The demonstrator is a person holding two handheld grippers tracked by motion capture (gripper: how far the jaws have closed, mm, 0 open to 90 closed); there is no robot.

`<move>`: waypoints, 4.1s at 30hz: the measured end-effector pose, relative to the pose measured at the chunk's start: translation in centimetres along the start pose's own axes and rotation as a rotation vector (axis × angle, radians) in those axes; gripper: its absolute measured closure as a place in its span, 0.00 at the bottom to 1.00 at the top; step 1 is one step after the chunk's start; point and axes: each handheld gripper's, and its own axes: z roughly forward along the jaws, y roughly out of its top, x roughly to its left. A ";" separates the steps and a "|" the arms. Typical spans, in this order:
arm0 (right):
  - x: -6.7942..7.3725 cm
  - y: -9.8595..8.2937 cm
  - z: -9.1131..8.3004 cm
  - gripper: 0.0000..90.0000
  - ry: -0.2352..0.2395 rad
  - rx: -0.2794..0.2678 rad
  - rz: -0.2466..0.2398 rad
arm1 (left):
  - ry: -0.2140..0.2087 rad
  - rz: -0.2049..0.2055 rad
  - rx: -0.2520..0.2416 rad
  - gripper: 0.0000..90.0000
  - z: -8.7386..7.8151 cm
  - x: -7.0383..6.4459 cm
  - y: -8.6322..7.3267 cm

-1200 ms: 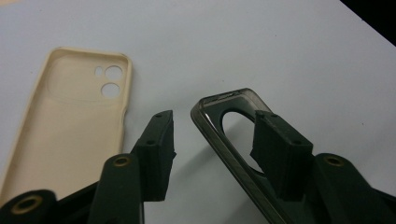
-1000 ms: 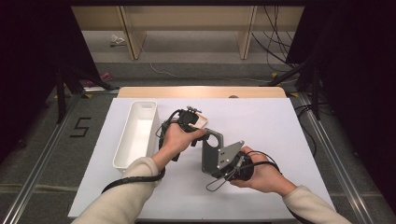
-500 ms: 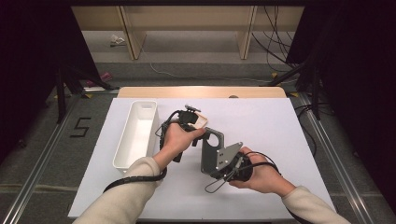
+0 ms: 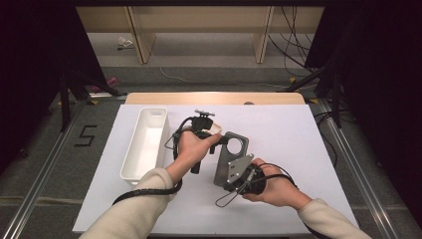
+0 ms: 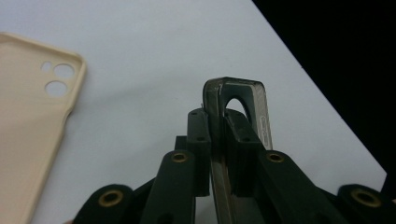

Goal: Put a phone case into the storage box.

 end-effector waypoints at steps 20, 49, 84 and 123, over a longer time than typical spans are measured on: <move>-1.6 -1.6 -1.0 0.34 -0.154 -0.206 0.191 | 0.121 0.260 -0.302 0.92 -2.9 0.1 0.0; -2.6 -4.4 -2.3 0.18 -0.330 -0.385 0.390 | 0.157 0.270 -0.493 0.92 -9.4 3.5 0.6; -3.0 -5.0 -2.5 0.18 -0.328 -0.414 0.447 | 0.184 0.277 -0.537 0.92 -13.8 6.9 2.9; -3.3 -5.3 -2.4 0.18 -0.332 -0.410 0.454 | 0.275 0.286 -0.578 0.92 -16.3 11.0 4.8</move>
